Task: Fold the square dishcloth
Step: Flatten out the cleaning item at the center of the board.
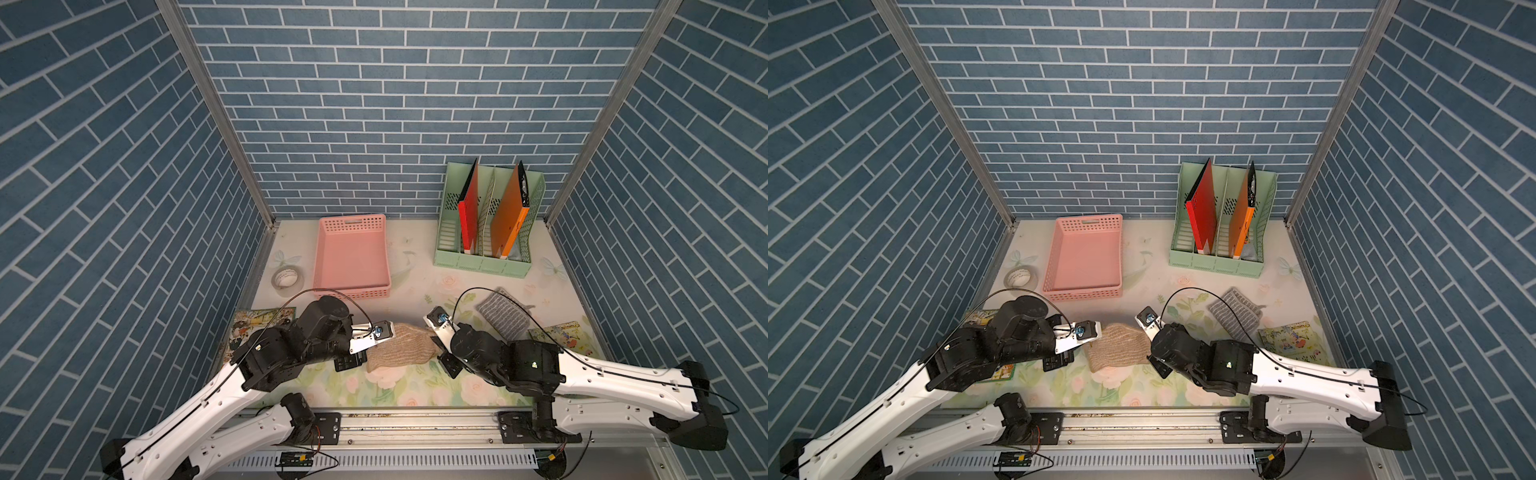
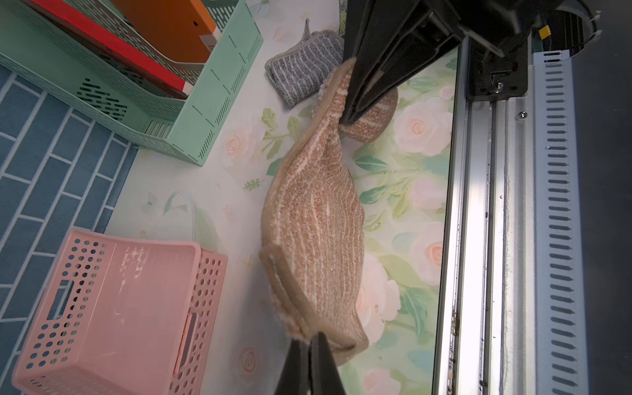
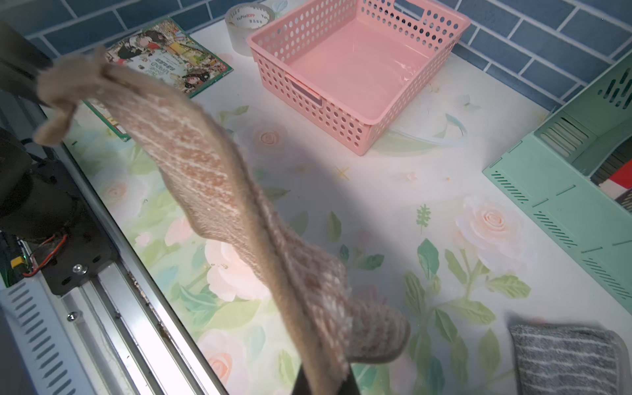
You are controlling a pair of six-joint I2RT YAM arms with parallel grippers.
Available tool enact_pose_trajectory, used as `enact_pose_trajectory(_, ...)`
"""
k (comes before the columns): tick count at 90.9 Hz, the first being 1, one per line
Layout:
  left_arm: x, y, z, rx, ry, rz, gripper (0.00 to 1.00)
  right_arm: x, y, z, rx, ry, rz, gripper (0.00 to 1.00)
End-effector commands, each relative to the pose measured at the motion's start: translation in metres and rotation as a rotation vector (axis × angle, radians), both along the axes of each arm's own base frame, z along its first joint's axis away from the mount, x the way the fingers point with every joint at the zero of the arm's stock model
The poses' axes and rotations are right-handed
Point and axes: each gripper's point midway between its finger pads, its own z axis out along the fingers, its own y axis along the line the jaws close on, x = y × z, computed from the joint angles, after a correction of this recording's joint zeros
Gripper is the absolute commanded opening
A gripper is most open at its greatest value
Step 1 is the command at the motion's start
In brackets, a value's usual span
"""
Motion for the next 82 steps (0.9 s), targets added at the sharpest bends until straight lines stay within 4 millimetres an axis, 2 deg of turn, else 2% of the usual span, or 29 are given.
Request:
enact_pose_trajectory(1,-0.009,0.006,-0.003,0.017,0.035,-0.012,0.0,-0.008,-0.015,-0.009,-0.075,0.067,-0.01,0.0)
enact_pose_trajectory(11,-0.002,0.008,-0.013,0.045,0.005,0.004,0.0,-0.004,-0.024,-0.01,-0.099,0.045,-0.039,0.0)
enact_pose_trajectory(20,0.021,0.005,-0.017,0.061,-0.08,0.056,0.0,0.014,-0.031,-0.002,-0.1,-0.02,-0.119,0.0)
enact_pose_trajectory(36,0.081,-0.016,0.013,0.014,-0.285,0.2,0.0,0.072,-0.051,0.034,-0.079,-0.166,-0.325,0.0)
enact_pose_trajectory(47,0.111,-0.028,0.033,0.011,-0.343,0.251,0.0,0.103,-0.06,0.053,-0.105,-0.262,-0.418,0.0)
enact_pose_trajectory(52,0.124,-0.031,0.034,0.029,-0.365,0.274,0.0,0.111,-0.062,0.057,-0.136,-0.304,-0.449,0.0)
enact_pose_trajectory(59,0.137,-0.029,0.03,0.065,-0.397,0.309,0.0,0.115,-0.059,0.045,-0.202,-0.318,-0.451,0.0)
enact_pose_trajectory(64,0.134,-0.028,0.021,0.076,-0.386,0.3,0.0,0.111,-0.056,0.023,-0.256,-0.287,-0.423,0.0)
enact_pose_trajectory(68,0.121,-0.028,0.007,0.088,-0.334,0.246,0.0,0.101,-0.054,0.003,-0.315,-0.258,-0.392,0.0)
enact_pose_trajectory(73,0.094,-0.027,-0.022,0.12,-0.228,0.137,0.0,0.082,-0.054,-0.027,-0.4,-0.211,-0.342,0.0)
enact_pose_trajectory(78,0.061,-0.016,-0.064,0.204,-0.084,0.041,0.0,0.057,-0.051,-0.06,-0.461,-0.125,-0.269,0.0)
enact_pose_trajectory(82,0.043,-0.004,-0.095,0.273,0.006,0.007,0.0,0.035,-0.04,-0.073,-0.49,-0.127,-0.198,0.0)
